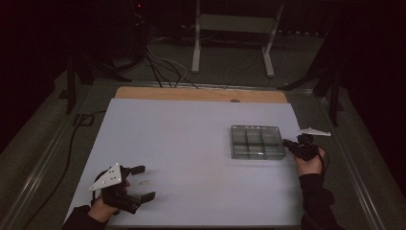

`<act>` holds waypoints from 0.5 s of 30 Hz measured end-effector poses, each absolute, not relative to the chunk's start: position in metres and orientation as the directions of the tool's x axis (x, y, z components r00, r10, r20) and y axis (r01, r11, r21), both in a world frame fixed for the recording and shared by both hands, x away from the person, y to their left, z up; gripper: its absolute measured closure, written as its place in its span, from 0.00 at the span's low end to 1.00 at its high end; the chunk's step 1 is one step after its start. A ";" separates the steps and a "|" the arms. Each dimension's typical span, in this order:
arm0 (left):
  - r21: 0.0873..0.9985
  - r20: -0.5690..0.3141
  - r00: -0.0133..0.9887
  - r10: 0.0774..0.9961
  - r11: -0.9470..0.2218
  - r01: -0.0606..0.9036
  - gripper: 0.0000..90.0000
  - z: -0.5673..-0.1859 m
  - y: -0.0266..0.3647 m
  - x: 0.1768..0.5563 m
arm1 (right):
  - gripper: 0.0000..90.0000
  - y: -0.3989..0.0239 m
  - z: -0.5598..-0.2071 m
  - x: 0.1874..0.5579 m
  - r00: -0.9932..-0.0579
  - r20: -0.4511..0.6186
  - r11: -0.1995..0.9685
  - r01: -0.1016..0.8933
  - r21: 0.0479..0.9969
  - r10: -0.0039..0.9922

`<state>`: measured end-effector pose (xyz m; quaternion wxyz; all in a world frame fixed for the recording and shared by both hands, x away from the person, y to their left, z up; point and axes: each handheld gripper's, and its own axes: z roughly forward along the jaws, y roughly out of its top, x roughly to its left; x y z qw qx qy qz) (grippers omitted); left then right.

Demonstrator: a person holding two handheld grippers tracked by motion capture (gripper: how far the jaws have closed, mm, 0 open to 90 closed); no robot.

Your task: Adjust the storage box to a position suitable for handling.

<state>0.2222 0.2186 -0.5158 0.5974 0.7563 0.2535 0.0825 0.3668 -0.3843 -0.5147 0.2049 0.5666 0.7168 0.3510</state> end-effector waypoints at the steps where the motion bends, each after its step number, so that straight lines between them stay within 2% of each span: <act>1: 0.946 -0.178 0.857 0.483 -0.157 0.285 0.01 -0.516 0.218 0.222 | 1.00 -0.384 -0.516 0.368 -0.276 0.109 0.110 0.670 0.734 0.955; 15: 0.940 -0.197 0.840 0.505 -0.147 0.308 0.01 -0.516 0.221 0.226 | 1.00 -0.377 -0.521 0.372 -0.296 0.125 0.119 0.684 0.719 0.947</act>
